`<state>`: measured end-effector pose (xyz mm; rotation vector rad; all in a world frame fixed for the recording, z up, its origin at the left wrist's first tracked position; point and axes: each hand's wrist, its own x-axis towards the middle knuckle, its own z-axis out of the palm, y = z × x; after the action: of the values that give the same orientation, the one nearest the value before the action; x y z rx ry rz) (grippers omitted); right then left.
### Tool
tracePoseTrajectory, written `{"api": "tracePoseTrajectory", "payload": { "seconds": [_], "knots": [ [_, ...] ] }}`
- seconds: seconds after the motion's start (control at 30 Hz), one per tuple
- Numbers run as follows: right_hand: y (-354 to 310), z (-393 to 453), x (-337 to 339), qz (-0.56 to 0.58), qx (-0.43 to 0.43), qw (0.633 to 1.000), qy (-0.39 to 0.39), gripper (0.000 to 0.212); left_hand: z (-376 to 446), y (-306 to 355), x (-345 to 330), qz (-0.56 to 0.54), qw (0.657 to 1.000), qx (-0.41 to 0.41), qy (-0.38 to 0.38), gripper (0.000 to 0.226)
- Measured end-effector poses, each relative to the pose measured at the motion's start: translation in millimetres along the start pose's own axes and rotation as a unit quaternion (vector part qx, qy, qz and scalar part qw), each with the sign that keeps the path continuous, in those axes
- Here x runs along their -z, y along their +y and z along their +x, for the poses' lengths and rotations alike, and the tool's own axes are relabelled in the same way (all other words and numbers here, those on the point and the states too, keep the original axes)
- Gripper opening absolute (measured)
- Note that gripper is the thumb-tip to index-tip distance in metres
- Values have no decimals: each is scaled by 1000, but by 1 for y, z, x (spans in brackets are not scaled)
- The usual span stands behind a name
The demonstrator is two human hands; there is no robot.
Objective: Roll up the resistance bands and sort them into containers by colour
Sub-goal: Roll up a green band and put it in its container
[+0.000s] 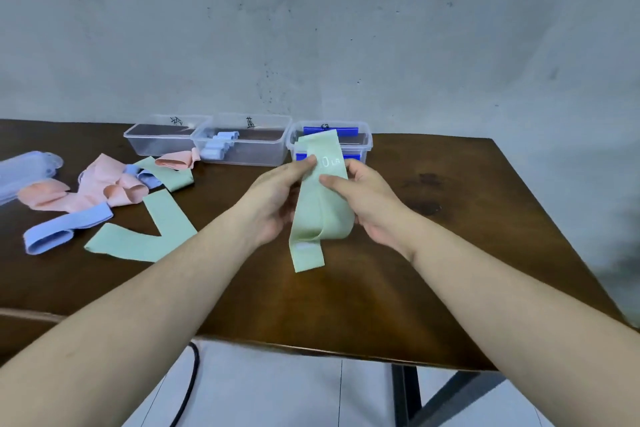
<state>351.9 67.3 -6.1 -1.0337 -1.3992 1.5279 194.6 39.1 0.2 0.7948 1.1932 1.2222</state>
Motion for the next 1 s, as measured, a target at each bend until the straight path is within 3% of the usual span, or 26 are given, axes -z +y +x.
{"api": "tracePoseTrajectory", "payload": {
  "seconds": [0.1, 0.37, 0.53, 0.87, 1.0],
  "knots": [
    [-5, -10, 2, 7, 1, 1000, -8, 21, -14, 1, -12, 2, 999, -33, 32, 29],
    [-29, -30, 3, 21, -16, 999, -47, 22, -36, 22, -28, -121, 992, -9, 37, 31],
    [-31, -37, 3, 25, -69, 995, -73, 29, -26, 31, -30, -100, 992, -31, 65, 28],
    [8, -9, -22, -31, -189, 981, -28, 20, 26, -12, 14, -83, 987, 93, 103, 20],
    [29, 0, -25, -144, -224, 963, -42, 20, 53, -19, 28, -108, 984, 95, 106, 20]
  ]
}}
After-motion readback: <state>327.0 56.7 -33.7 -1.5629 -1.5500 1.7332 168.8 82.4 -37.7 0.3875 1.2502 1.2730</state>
